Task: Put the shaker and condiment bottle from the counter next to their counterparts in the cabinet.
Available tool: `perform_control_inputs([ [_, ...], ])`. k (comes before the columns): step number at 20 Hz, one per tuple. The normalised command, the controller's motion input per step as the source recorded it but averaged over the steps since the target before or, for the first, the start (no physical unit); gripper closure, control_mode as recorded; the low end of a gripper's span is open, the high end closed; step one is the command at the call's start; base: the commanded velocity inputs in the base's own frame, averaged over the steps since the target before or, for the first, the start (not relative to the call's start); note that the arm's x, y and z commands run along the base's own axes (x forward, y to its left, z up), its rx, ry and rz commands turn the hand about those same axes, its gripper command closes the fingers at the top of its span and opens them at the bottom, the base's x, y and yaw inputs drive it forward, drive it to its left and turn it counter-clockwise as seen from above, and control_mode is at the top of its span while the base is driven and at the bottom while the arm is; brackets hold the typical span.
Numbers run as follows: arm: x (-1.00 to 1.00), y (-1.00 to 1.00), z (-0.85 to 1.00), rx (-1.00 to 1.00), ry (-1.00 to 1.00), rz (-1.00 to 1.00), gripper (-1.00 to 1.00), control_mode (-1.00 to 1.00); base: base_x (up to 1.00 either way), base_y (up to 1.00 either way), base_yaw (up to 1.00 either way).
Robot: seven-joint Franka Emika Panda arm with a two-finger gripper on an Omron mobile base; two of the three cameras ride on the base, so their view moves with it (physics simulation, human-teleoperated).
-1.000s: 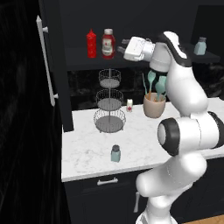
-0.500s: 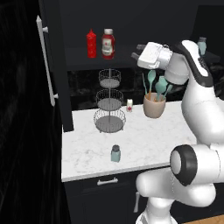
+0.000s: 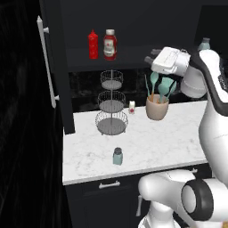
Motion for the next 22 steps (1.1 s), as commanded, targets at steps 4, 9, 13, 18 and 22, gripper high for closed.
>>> perform_control_inputs([
  [4,-1.0,-0.49,0.0,0.04,0.0,-0.1,-1.0,-1.0,0.0,0.0,0.0],
  [9,-1.0,-0.35,0.0,0.03,0.08,-0.11,-1.0,-1.0,0.0,0.0,0.0],
  [13,-1.0,-0.27,-0.4,0.0,0.18,-0.09,-1.0,-1.0,0.0,0.0,0.0],
  [18,-1.0,-0.37,-0.58,0.0,0.14,-0.04,-1.0,-1.0,0.0,0.0,0.0],
  [22,-0.58,-0.05,-0.77,-0.03,0.15,0.02,-1.0,-1.0,0.0,0.0,0.0],
])
